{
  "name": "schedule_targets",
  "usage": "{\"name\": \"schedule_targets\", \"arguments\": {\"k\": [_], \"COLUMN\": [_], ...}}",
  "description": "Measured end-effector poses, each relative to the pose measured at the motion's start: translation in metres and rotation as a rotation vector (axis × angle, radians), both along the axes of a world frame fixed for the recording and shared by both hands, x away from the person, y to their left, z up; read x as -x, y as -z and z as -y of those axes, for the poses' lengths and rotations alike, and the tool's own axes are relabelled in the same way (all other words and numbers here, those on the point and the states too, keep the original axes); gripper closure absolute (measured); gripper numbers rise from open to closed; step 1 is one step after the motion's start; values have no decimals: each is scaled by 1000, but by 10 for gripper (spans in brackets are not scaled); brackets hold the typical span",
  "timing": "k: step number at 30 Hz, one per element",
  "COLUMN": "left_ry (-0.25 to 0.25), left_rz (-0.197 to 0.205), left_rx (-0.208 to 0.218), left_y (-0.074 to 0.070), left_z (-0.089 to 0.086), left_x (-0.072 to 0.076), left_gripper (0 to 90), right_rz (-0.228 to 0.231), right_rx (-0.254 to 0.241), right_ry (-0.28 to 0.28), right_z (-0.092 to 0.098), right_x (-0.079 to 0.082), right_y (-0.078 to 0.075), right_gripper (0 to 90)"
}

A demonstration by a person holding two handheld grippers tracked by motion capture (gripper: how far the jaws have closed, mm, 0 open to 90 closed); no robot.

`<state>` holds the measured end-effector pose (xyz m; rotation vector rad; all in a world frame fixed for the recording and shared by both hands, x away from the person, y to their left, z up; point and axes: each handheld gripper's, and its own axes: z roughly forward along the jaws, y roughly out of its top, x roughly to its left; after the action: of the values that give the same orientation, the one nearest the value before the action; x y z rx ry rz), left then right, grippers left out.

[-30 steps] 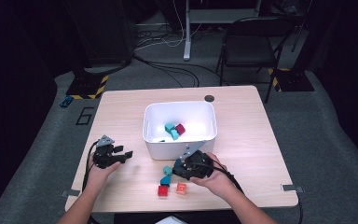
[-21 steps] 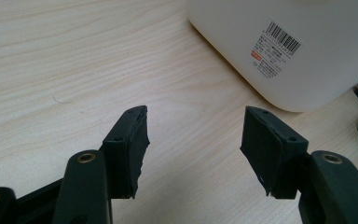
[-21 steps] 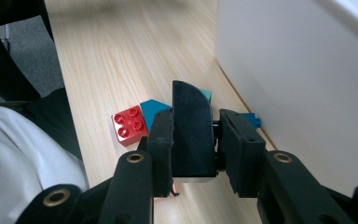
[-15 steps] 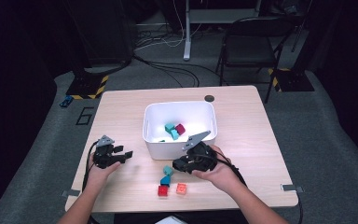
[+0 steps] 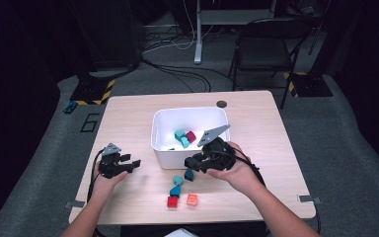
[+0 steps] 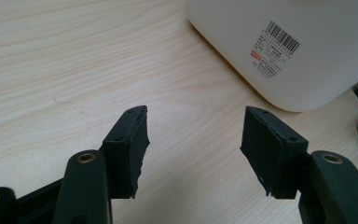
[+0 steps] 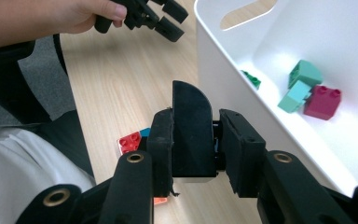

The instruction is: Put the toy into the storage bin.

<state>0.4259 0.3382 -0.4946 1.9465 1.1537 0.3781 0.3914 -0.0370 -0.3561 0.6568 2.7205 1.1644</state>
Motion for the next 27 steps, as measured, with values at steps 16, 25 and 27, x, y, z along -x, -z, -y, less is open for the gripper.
{"name": "schedule_targets", "arguments": {"k": [16, 25, 27], "left_ry": [4, 6, 4], "left_rz": [5, 6, 6], "left_rx": [-1, 1, 2], "left_y": [0, 0, 0], "left_z": [1, 1, 1], "left_x": [0, 0, 0], "left_gripper": [406, 406, 407], "right_rz": [39, 59, 54], "right_rx": [-3, -4, -2], "right_ry": [52, 105, 116], "right_z": [1, -11, -15], "right_x": [-27, -59, -67], "right_y": [-29, -29, -26], "right_gripper": [661, 661, 661]}}
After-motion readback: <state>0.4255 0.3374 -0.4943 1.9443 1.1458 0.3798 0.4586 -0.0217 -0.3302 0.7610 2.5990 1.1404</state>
